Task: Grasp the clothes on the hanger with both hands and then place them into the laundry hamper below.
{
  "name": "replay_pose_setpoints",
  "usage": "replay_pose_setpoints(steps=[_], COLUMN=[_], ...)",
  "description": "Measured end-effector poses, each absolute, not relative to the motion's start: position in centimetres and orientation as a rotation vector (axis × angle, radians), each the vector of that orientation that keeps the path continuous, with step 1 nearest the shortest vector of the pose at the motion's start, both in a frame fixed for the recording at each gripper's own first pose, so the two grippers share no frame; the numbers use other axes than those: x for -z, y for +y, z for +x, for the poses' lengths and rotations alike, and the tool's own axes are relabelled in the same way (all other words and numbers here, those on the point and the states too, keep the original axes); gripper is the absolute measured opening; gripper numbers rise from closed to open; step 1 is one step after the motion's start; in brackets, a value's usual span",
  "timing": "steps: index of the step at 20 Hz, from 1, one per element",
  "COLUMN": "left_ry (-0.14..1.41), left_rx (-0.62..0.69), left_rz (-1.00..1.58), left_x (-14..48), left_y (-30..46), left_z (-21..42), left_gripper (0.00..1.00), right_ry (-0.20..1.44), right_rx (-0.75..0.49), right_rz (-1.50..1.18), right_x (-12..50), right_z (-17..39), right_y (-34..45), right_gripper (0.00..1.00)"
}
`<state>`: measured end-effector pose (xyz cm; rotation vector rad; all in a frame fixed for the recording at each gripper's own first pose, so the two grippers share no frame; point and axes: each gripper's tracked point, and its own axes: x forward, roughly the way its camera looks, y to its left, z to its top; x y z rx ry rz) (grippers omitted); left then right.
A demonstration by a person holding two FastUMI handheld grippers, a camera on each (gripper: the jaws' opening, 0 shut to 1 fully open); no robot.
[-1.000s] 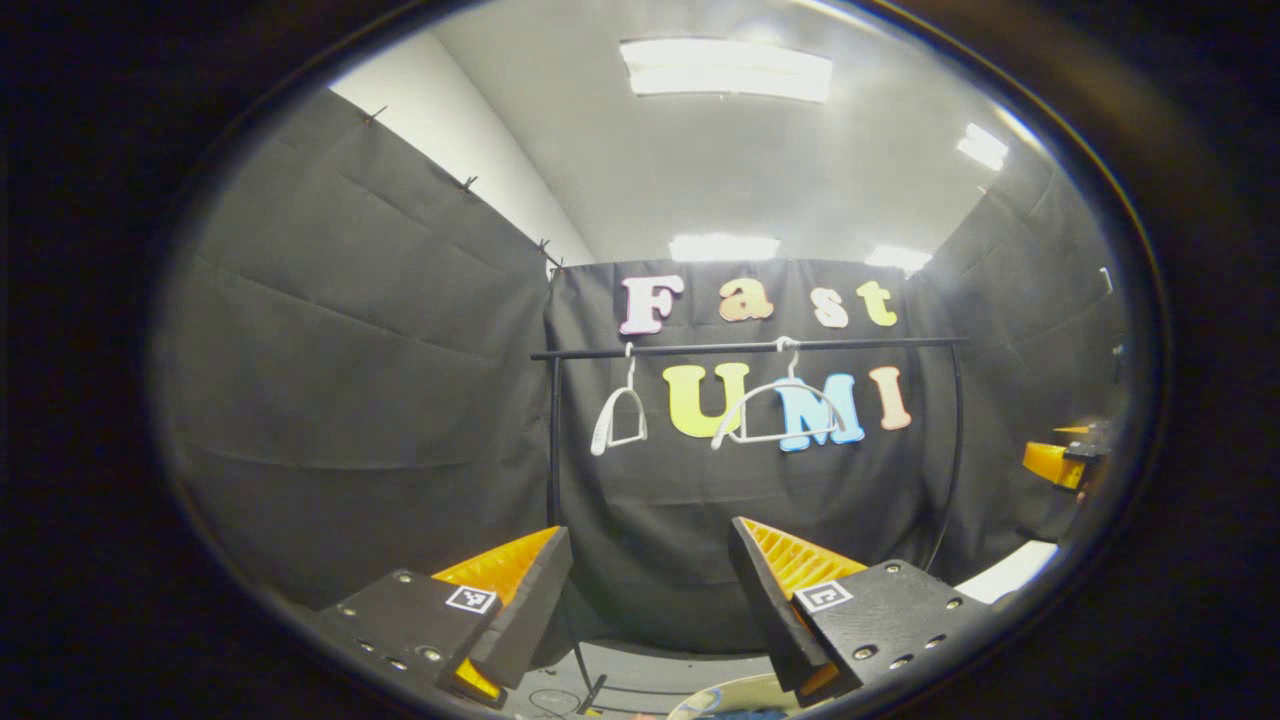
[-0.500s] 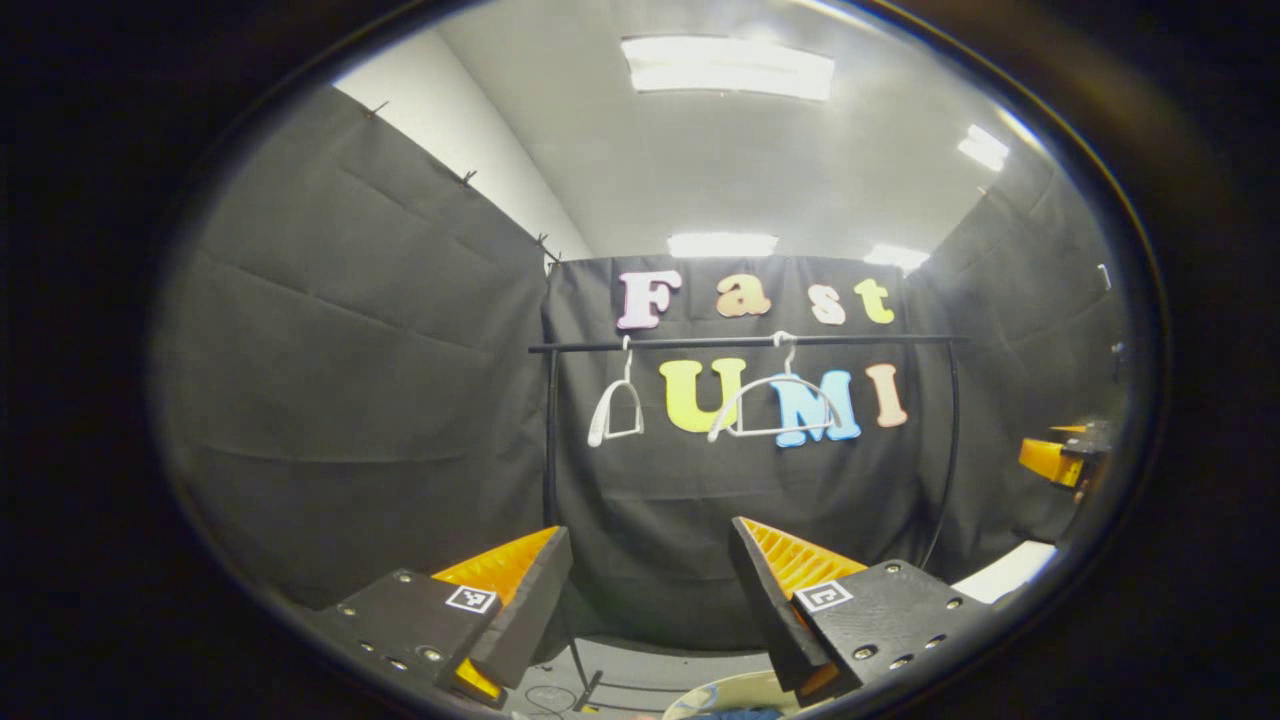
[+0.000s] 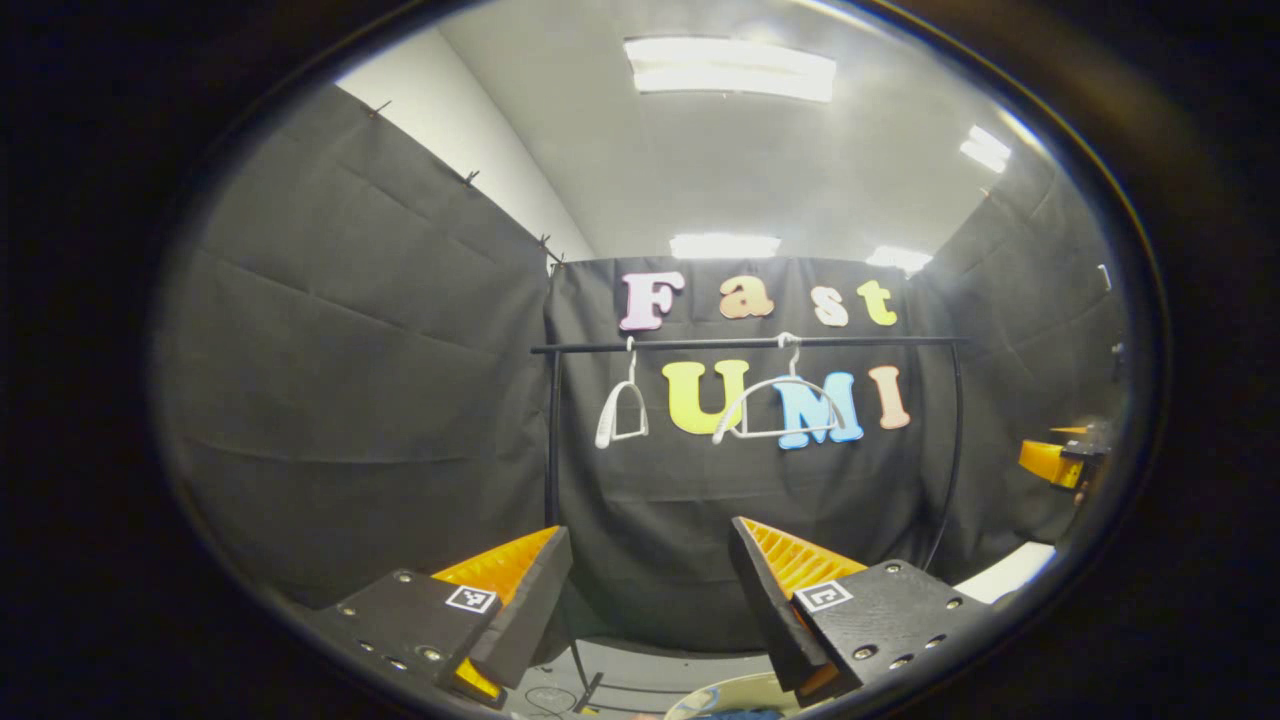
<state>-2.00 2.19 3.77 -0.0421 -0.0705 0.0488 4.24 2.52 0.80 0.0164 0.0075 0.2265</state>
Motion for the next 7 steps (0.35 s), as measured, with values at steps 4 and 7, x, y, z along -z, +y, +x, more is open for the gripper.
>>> replay_pose_setpoints(steps=[4,7], left_ry=[-0.070,-0.073], left_rx=[-0.043,-0.041], left_rz=[-0.044,-0.049], left_x=[-3.80,-3.74], left_y=[2.05,2.03], left_z=[-1.36,-1.27], left_gripper=[0.92,0.96], right_ry=[-0.002,-0.008], right_rx=[-0.227,-0.224], right_rz=[0.013,0.011], right_x=[-1.08,-1.36], right_z=[4.41,4.40], right_y=[2.72,2.64], right_gripper=[0.94,0.94])
